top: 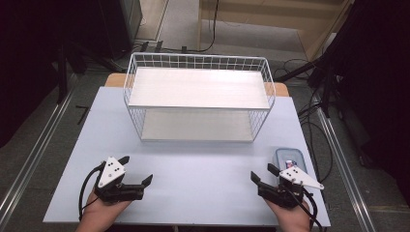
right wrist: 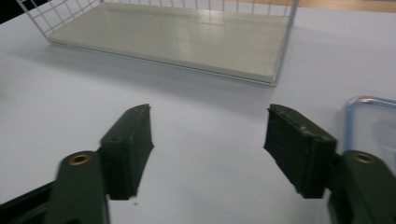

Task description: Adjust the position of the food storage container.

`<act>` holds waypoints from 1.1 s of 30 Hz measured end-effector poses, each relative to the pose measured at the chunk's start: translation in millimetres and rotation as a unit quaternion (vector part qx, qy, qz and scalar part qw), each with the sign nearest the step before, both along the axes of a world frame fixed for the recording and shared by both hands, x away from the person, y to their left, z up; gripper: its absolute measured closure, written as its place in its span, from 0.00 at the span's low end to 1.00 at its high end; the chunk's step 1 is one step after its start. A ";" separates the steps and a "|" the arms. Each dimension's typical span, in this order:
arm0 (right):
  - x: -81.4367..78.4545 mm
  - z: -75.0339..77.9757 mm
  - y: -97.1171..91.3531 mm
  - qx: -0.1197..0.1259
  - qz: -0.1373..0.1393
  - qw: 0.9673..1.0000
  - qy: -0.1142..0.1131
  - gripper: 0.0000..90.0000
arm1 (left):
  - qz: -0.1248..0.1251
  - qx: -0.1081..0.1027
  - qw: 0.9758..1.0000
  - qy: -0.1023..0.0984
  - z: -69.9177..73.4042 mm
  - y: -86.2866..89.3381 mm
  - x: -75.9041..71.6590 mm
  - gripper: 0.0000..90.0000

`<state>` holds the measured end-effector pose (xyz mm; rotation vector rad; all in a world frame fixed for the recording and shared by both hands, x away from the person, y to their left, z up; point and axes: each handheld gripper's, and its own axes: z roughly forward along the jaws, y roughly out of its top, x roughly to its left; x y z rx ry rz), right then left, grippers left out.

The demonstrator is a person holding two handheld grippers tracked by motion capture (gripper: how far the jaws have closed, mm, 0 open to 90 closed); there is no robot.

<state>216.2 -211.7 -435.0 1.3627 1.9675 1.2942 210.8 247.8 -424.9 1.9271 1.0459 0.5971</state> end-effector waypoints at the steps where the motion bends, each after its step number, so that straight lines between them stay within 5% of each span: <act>1: 0.5 0.9 -5.0 -0.001 -0.004 1.000 0.000 0.44 | 0.000 0.000 1.000 0.000 -0.1 0.0 0.0 0.05; 12: 0.1 0.7 -65.4 -0.010 -0.096 0.995 0.001 0.85 | 0.003 0.001 1.000 0.000 -1.5 2.2 1.5 0.05; 15: -2.5 -1.5 -83.2 -0.023 -0.133 0.991 -0.001 0.99 | 0.004 0.001 1.000 0.002 -2.6 2.0 2.7 0.05; 18: -5.1 -4.2 -94.7 -0.057 -0.159 0.986 -0.006 1.00 | 0.004 -0.001 1.000 0.004 -2.6 1.5 3.9 0.05; 24: -10.6 -24.3 -134.2 -0.060 -0.217 0.974 0.023 1.00 | -0.003 -0.004 1.000 0.004 -2.1 -3.1 5.7 0.04; 28: -10.4 -35.8 -142.0 -0.057 -0.215 0.974 0.043 1.00 | -0.007 -0.007 1.000 0.002 -2.9 -6.5 7.0 0.04; 33: -3.4 -41.0 -135.2 -0.064 -0.188 0.979 0.044 1.00 | -0.008 -0.005 1.000 0.004 -4.4 -8.8 7.5 0.04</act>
